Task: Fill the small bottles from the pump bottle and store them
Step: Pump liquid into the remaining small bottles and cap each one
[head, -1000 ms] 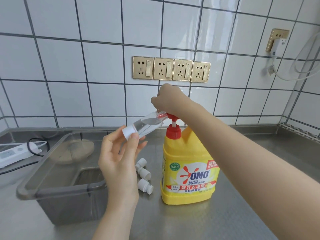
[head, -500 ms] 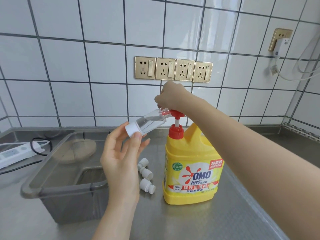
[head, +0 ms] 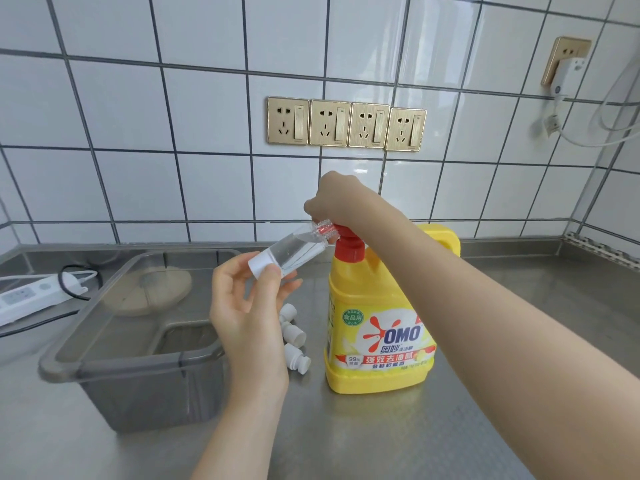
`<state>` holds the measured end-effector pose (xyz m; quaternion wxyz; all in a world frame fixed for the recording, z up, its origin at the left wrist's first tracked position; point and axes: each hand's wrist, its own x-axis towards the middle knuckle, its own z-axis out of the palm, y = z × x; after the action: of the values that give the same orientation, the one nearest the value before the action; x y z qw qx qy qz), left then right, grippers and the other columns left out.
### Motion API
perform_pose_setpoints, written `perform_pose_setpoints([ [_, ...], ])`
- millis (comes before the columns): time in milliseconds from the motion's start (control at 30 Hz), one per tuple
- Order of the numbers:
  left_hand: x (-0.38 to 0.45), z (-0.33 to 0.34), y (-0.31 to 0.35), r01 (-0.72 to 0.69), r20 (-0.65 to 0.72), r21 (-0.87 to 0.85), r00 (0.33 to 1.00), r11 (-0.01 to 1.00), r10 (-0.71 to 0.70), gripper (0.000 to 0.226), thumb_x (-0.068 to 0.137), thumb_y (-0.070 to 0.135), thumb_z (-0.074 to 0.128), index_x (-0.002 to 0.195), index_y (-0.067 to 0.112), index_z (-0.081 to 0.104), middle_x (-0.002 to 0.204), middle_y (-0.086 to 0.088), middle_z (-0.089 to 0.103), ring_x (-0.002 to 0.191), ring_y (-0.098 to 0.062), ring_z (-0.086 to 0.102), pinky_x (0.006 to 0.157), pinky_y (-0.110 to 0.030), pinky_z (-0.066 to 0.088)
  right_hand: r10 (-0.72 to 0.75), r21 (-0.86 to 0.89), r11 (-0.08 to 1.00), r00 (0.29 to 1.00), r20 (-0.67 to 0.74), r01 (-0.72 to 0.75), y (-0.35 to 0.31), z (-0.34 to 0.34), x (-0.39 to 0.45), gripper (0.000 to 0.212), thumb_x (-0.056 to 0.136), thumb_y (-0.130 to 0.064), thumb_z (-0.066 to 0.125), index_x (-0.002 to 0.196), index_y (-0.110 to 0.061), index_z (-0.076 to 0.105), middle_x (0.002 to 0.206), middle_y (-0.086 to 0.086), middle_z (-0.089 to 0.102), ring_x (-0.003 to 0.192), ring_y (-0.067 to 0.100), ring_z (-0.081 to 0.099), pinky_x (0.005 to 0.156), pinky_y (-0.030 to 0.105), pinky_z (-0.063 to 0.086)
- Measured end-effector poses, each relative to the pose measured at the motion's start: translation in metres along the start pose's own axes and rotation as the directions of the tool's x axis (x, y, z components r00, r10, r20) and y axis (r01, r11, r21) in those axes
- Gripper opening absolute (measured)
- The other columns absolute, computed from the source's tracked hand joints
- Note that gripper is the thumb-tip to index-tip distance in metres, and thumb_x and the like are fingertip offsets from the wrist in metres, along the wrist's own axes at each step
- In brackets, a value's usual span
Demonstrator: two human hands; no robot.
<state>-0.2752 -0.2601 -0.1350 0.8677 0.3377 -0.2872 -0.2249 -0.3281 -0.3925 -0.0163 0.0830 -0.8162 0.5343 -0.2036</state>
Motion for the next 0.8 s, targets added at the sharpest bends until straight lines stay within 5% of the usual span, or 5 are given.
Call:
perform_pose_setpoints([
  [167,0.000,0.001,0.000,-0.016,0.010,-0.012,1.000,1.000,0.016,0.013,0.080,0.014,0.059,0.092,0.017,0.060,0.098,-0.006,0.064,0.072,-0.017,0.068,0.073,-0.027,0.055,0.000,0.060,0.998,1.000,-0.008,0.001,0.001,-0.002,-0.002,0.010,0.083,-0.013,0.049,0.075,-0.009,0.052,0.071,0.005,0.053,0.053,0.019,0.043,0.049,0.021,0.032],
  [333,0.002,0.000,0.005,-0.017,0.057,-0.045,0.998,0.999,0.019,0.017,0.086,0.006,0.064,0.101,0.014,0.063,0.096,0.001,0.069,0.083,-0.019,0.072,0.077,-0.027,0.056,-0.046,0.102,0.993,0.994,-0.102,0.057,-0.004,-0.019,-0.001,0.019,0.084,-0.012,0.047,0.089,-0.006,0.064,0.072,0.006,0.061,0.049,0.016,0.048,0.045,0.019,0.035],
  [533,0.004,0.000,0.007,0.007,0.072,-0.064,0.997,0.998,-0.003,0.018,0.094,0.001,0.057,0.107,0.012,0.063,0.101,-0.001,0.070,0.092,-0.023,0.072,0.081,-0.028,0.056,-0.079,0.194,0.974,0.976,-0.202,0.119,-0.005,-0.035,0.000,0.023,0.080,-0.007,0.041,0.091,-0.003,0.061,0.062,0.005,0.071,0.059,0.021,0.071,0.070,0.041,0.061],
  [800,0.004,-0.001,0.005,0.000,0.069,-0.033,0.998,0.999,0.002,0.018,0.093,0.002,0.059,0.107,0.010,0.063,0.098,0.001,0.072,0.091,-0.022,0.072,0.082,-0.029,0.056,-0.079,0.052,0.995,0.991,-0.106,0.085,-0.005,-0.023,0.003,0.027,0.081,-0.014,0.048,0.098,-0.006,0.068,0.075,0.006,0.060,0.058,0.020,0.050,0.054,0.024,0.042],
])
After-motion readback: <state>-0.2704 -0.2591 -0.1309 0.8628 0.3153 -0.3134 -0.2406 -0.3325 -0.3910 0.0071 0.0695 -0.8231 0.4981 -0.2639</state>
